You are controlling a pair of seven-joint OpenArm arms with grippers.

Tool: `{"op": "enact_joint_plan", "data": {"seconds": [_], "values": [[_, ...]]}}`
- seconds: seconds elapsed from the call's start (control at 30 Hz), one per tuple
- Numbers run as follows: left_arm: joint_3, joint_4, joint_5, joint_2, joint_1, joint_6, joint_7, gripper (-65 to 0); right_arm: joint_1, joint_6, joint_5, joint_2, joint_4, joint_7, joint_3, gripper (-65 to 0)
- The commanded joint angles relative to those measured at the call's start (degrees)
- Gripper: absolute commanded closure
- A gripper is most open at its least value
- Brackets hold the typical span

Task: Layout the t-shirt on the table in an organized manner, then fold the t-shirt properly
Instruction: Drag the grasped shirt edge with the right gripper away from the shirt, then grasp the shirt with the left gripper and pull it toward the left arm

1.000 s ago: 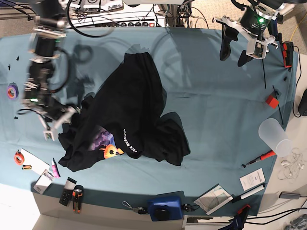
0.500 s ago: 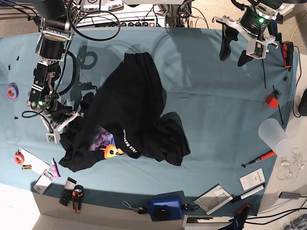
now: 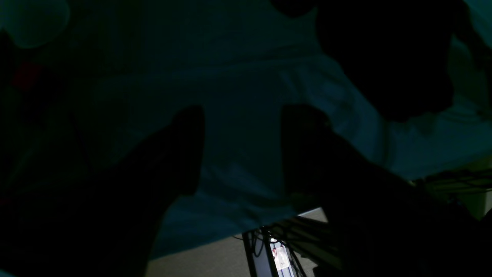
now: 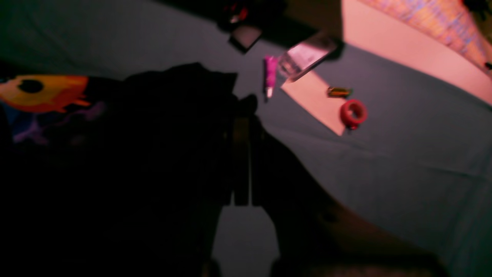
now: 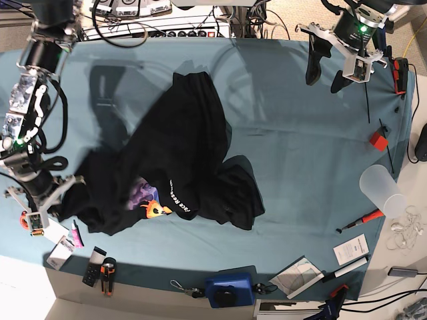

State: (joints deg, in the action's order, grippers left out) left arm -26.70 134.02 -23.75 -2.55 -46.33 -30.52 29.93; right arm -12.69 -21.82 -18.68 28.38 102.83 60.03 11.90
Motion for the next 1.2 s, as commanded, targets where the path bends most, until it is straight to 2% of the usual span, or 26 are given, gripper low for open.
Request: {"op": "enact_joint_plan", "data": {"seconds": [0.0,0.1,0.17,0.23,0.33,0.4,0.43,0.57,0.7,0.77,0.9,1.07,1.17], "values": [[-0.1,1.0,-0.9,-0.2,-0.5,-2.2,-1.3,-32.6,-1.4,0.5,-0.2,1.1,1.0,-1.4,1.0,0.0],[1.4,1.0,-0.7,-0.2,-0.2,-9.3,-1.4,-32.6,-1.4,1.0,-0.1,1.0,1.0,-1.4,3.1,0.0],[4.0,1.0,1.0,-0.2,0.2,-9.5,-1.5,-32.7,-1.4,2.4,-0.1,1.0,1.0,-1.4,6.0,0.0],[8.0,1.0,4.8,-0.2,1.4,-9.5,-1.5,-32.7,-1.4,2.4,-0.1,1.0,1.0,-1.5,9.7,0.0],[16.0,1.0,10.4,-0.9,4.0,-9.5,-1.5,-32.9,-1.4,2.4,-0.1,1.0,0.9,-1.0,14.4,0.0],[22.3,1.0,14.5,-1.0,5.7,-9.5,-1.5,-36.0,-1.0,2.2,-0.1,1.0,0.9,-0.3,16.4,0.0],[25.7,1.0,17.0,-1.0,6.4,-8.3,-1.5,-37.3,-0.6,2.0,-0.1,1.0,0.9,-0.3,17.1,0.0],[37.5,-1.5,24.5,-1.0,8.7,3.0,-1.5,-37.8,1.5,2.1,1.7,1.0,0.9,-0.7,19.5,0.0],[45.0,-7.5,25.4,-1.0,11.0,14.2,-1.4,-37.8,1.7,2.2,3.8,1.2,0.9,-1.7,23.1,0.0],[47.6,-10.5,24.7,-1.0,12.4,18.5,-1.1,-37.8,1.7,2.2,3.8,1.9,0.6,-1.7,25.0,0.0],[50.9,-14.8,19.4,-1.0,16.0,22.4,0.5,-37.8,1.7,2.3,3.7,4.3,-1.8,-1.7,28.5,0.0],[51.6,-21.0,17.1,-0.4,22.3,28.0,7.0,-37.8,1.9,2.2,3.7,5.9,-3.5,-0.2,29.3,0.0],[51.6,-23.9,15.7,1.0,25.1,29.3,10.3,-37.8,1.9,2.2,3.5,5.9,-3.5,-0.3,29.3,0.0]]}}
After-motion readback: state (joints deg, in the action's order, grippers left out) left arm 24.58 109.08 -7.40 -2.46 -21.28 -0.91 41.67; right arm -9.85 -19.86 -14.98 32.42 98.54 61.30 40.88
